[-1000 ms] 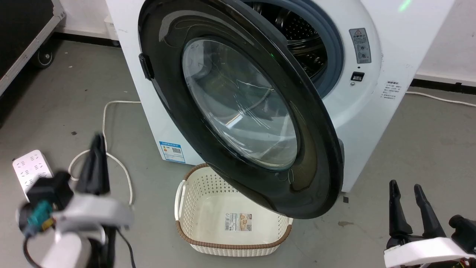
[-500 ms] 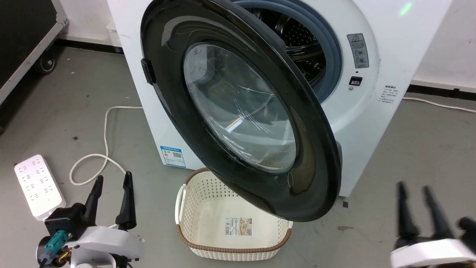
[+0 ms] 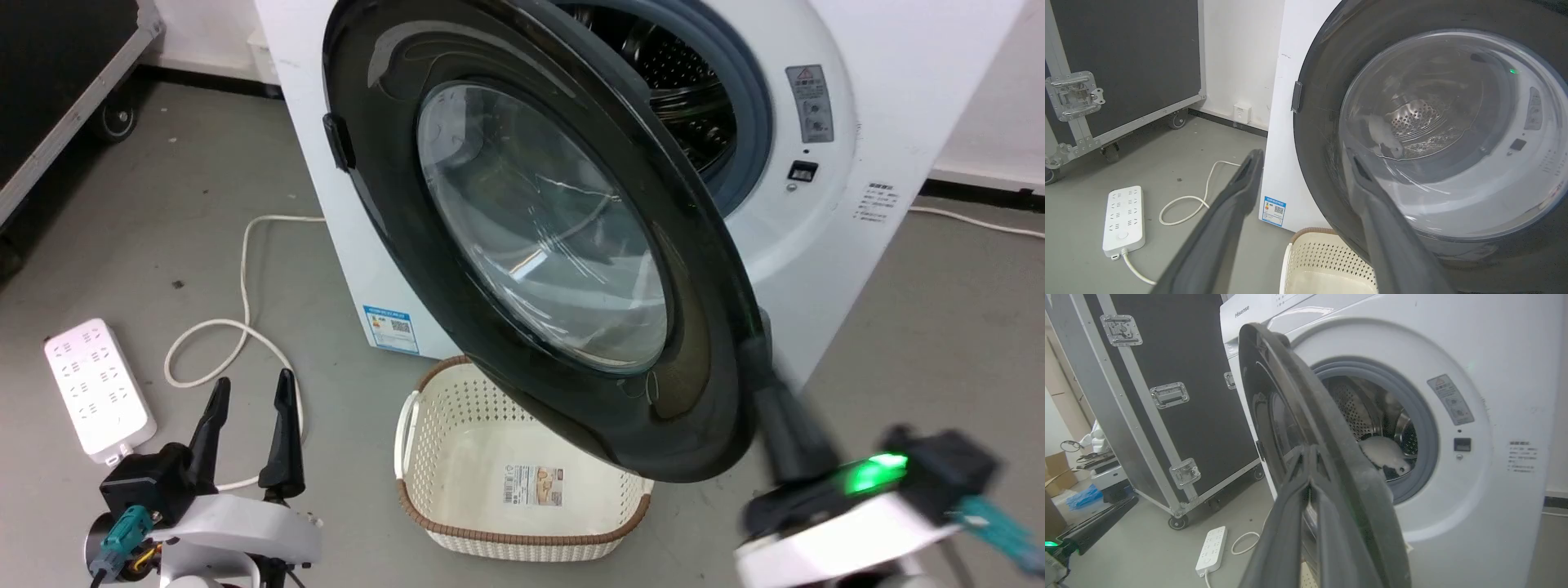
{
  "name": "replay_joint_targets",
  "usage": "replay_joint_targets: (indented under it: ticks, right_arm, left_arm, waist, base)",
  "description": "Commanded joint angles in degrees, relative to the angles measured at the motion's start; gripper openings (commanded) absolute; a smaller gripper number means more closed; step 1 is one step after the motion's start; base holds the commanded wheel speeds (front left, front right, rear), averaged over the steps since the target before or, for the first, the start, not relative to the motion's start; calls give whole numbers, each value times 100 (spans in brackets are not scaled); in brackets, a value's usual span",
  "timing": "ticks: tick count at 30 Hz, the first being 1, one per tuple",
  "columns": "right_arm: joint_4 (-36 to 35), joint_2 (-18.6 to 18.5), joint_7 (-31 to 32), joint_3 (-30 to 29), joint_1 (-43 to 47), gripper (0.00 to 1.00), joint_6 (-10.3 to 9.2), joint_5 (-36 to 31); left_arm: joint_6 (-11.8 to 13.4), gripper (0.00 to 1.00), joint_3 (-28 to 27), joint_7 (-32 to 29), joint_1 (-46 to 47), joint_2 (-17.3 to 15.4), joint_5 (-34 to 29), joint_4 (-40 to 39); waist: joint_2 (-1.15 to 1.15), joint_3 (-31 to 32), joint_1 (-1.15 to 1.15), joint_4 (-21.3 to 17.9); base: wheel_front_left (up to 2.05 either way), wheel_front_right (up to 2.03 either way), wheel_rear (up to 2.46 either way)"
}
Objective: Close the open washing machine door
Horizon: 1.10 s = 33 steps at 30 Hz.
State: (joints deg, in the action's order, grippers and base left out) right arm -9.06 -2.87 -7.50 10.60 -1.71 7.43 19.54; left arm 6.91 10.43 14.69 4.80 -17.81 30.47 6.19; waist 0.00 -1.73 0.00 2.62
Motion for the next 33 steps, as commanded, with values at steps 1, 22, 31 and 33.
replay_joint_targets:
  ticks: [1, 22, 31, 33]
  right_arm:
    - [-11, 0, 107, 121, 72, 0, 6, 63]
    - [2592, 0, -247, -1287, -1421, 0, 6, -178]
    - [3446, 0, -396, -2217, -2952, 0, 6, -649]
    - [3675, 0, -456, -2406, -3310, 0, 6, -711]
  left_arm:
    - [-16, 100, -17, 30, 9, 25, -43, -27]
    - [-183, 100, -259, 30, 407, 208, -301, -158]
    - [-228, 100, -316, 30, 751, 245, -506, -425]
    - [-252, 100, -332, 30, 845, 253, -554, -474]
  waist:
    - [0, -34, 0, 27]
    - [0, -782, 0, 172]
    - [0, -1430, 0, 208]
    - [0, -1577, 0, 211]
  base:
    - [0, 0, 0]
    - [0, 0, 0]
    - [0, 0, 0]
    - [0, 0, 0]
